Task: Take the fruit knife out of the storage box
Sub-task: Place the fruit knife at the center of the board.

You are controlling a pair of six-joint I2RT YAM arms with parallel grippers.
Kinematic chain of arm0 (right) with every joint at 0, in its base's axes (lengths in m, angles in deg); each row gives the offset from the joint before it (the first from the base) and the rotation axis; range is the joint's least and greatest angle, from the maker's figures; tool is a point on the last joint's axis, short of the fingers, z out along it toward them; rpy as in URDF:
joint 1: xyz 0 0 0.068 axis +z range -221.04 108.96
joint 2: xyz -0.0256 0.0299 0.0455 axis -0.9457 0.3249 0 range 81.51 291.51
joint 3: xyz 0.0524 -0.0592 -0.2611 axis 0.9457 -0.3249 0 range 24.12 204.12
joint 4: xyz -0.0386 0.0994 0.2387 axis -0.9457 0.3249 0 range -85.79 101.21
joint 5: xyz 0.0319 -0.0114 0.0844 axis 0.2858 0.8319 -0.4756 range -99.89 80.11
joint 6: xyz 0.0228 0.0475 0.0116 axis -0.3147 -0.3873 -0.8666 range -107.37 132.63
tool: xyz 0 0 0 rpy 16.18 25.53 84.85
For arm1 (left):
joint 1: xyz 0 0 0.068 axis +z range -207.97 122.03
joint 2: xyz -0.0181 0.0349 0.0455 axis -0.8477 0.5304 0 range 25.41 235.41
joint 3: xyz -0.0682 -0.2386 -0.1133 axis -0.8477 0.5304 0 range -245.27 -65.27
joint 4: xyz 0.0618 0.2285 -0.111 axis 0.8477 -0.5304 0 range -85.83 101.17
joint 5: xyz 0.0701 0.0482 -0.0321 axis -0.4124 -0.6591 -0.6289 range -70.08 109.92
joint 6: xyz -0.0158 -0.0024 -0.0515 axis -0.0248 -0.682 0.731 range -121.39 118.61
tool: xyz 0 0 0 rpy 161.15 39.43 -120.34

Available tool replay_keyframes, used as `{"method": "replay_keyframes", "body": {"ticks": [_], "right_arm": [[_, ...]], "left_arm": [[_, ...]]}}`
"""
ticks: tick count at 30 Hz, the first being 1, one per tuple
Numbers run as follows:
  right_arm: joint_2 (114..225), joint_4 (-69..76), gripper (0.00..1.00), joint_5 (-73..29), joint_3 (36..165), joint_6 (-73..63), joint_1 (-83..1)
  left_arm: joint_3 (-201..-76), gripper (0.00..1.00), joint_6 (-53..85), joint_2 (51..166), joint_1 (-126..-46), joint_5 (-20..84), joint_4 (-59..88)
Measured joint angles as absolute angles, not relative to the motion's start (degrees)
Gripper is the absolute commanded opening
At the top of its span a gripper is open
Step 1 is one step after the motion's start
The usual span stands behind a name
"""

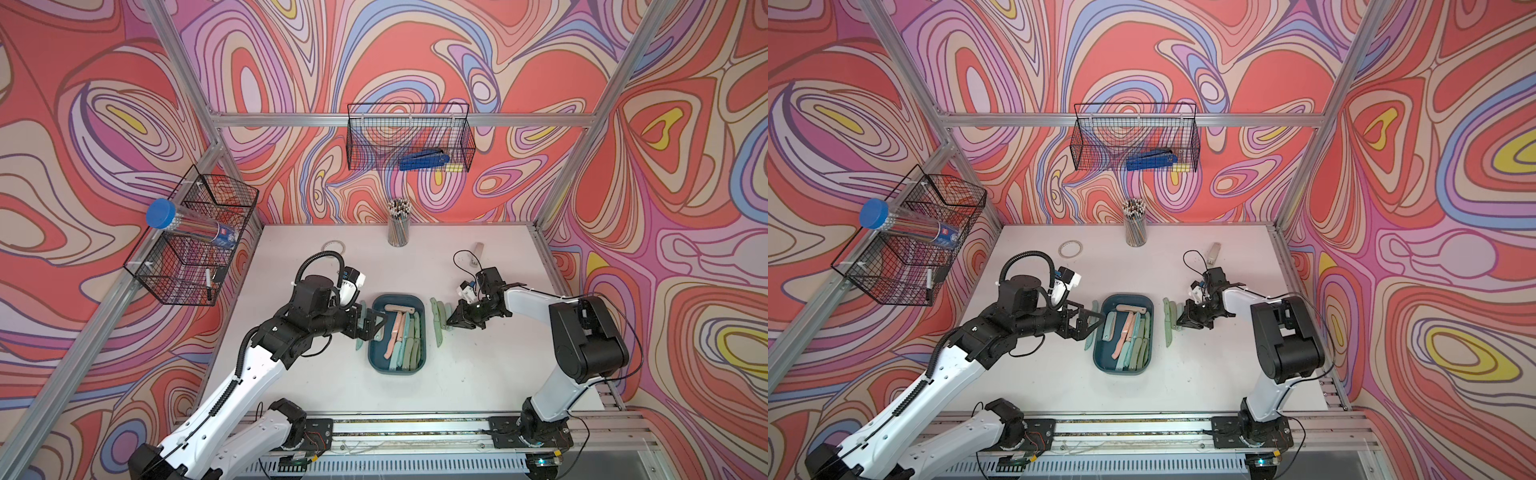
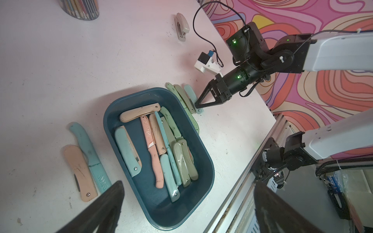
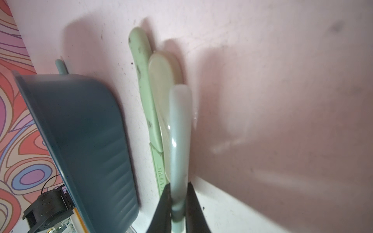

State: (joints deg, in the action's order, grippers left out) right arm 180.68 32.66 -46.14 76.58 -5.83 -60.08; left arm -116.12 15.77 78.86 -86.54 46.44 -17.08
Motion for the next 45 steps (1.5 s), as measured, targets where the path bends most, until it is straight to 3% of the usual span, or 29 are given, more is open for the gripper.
{"method": "replay_keyframes", "body": {"ticks": [15, 29, 34, 42, 45], "right_arm": [[181.84, 29.95, 0.01, -47.61, 76.63, -7.62, -58.13], [180.73, 33.69, 0.3, -41.86, 76.61, -7.71, -57.83], [180.44, 33.71, 0.35, -41.68, 76.61, -7.79, -57.83], [180.35, 33.14, 0.37, -41.57, 76.61, -8.25, -57.83], [180.49, 32.68, 0.31, -40.7, 76.8, -8.71, -57.83]], "left_arm": [[-116.1, 1.0, 15.77, 78.86, -86.54, 46.4, -16.86], [-115.81, 1.0, 15.99, 78.86, -86.54, 46.22, -16.73], [-115.73, 1.0, 16.01, 78.86, -86.54, 46.22, -16.58], [-115.49, 1.0, 16.32, 78.86, -86.54, 46.25, -15.99], [-115.33, 1.0, 16.43, 78.88, -86.54, 46.27, -15.94]]}}
